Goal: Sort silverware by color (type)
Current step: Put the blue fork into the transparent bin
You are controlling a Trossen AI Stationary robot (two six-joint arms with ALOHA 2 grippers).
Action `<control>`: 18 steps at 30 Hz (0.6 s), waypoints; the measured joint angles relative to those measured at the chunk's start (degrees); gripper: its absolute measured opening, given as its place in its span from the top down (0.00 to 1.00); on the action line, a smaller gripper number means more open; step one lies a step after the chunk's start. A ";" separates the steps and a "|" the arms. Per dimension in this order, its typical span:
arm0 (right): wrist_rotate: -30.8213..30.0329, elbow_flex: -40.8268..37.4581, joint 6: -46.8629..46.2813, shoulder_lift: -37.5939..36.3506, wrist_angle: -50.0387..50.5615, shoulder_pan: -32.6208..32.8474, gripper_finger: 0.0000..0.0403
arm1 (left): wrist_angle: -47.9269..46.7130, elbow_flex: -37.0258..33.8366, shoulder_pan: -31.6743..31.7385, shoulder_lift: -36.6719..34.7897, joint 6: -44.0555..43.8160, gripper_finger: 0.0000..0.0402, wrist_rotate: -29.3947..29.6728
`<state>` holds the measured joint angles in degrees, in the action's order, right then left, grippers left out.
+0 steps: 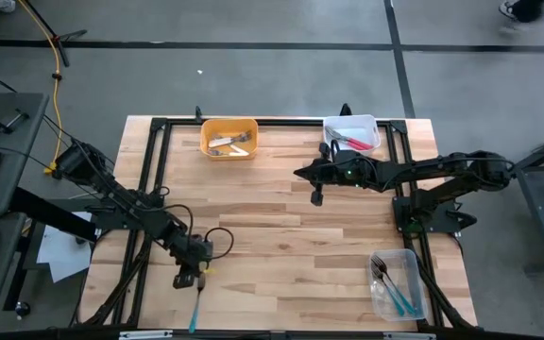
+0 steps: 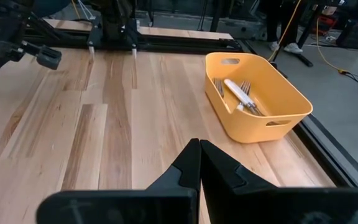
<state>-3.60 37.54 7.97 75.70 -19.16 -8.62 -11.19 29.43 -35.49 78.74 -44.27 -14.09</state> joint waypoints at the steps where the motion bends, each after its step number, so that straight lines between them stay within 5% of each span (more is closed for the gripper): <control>1: 0.00 0.00 -0.02 0.00 0.02 0.00 1.00 | 0.50 0.00 0.25 0.00 -0.02 0.99 0.16; 10: 0.88 0.04 -8.76 0.53 3.54 2.25 0.98 | 4.11 0.00 5.50 -3.04 -2.25 1.00 10.51; 18: 0.58 0.04 -21.69 7.32 -2.42 10.82 0.75 | 14.31 0.00 12.11 -5.53 -0.30 1.00 25.83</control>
<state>-3.02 37.58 -13.72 83.02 -21.58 2.20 3.12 29.43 -23.38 73.21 -44.57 11.74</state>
